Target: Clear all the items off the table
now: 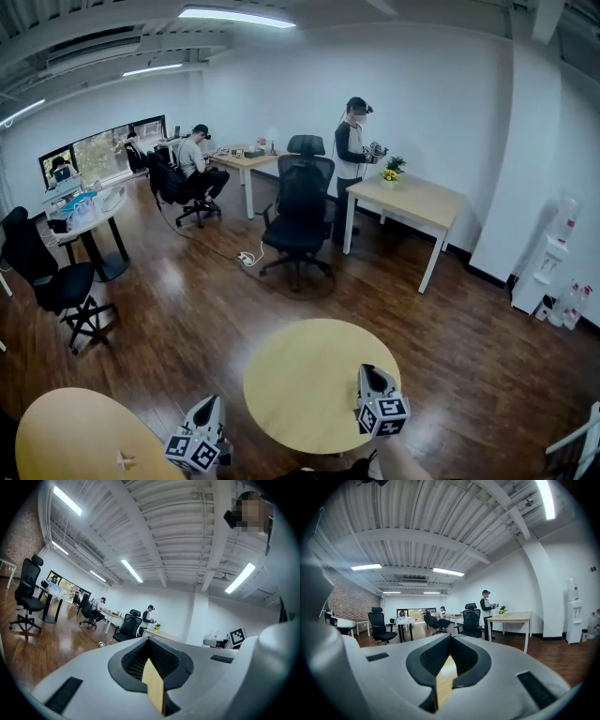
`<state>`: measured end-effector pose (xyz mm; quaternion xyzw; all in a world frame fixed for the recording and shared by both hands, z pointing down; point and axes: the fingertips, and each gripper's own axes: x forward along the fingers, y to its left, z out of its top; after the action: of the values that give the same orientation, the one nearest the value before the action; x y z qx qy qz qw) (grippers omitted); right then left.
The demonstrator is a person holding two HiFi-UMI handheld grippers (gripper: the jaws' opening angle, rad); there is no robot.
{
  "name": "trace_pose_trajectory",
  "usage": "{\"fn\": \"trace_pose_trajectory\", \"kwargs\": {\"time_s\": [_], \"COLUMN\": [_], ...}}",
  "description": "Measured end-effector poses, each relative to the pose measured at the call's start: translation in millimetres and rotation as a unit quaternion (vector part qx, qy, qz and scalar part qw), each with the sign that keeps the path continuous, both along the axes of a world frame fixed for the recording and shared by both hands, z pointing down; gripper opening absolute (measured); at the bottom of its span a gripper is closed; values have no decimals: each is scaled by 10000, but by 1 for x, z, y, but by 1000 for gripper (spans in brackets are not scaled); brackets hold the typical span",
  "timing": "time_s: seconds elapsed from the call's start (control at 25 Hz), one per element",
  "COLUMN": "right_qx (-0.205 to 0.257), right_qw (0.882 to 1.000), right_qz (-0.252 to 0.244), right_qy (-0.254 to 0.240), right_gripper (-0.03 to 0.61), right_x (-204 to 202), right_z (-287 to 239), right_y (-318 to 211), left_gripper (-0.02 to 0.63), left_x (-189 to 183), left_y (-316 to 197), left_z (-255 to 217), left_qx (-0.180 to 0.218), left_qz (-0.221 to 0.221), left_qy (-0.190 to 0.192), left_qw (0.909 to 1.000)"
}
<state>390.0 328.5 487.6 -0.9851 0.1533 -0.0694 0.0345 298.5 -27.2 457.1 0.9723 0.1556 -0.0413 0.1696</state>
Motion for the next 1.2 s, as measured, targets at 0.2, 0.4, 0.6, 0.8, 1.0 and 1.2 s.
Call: {"fn": "trace_pose_trajectory", "kwargs": {"time_s": [0.2, 0.4, 0.6, 0.8, 1.0, 1.2], "right_qx": [24, 24, 57, 90, 74, 140], "right_qw": [9999, 9999, 9997, 9985, 9914, 9729], "right_qz": [-136, -131, -218, -535, -1305, -2305], "right_qy": [-17, -29, 17, 48, 33, 114], "right_gripper": [2, 2, 2, 2, 2, 2], "right_x": [-1, 4, 13, 28, 49, 49], "right_z": [2, 2, -3, -7, -13, -18], "right_y": [-12, -11, -11, -28, -83, -180], "left_gripper": [-9, -9, -9, -9, -9, -9], "left_x": [-6, -6, -3, -6, -30, -93], "left_y": [-15, -19, -15, -20, -45, -103], "left_z": [3, 0, -6, -7, -15, -17], "left_qx": [-93, -18, 13, 81, 377, 381], "left_qz": [-313, -416, -453, -638, -1239, -2264], "left_qy": [-29, 33, 58, 31, -48, -77], "left_qw": [9995, 9991, 9990, 9979, 9916, 9733]}}
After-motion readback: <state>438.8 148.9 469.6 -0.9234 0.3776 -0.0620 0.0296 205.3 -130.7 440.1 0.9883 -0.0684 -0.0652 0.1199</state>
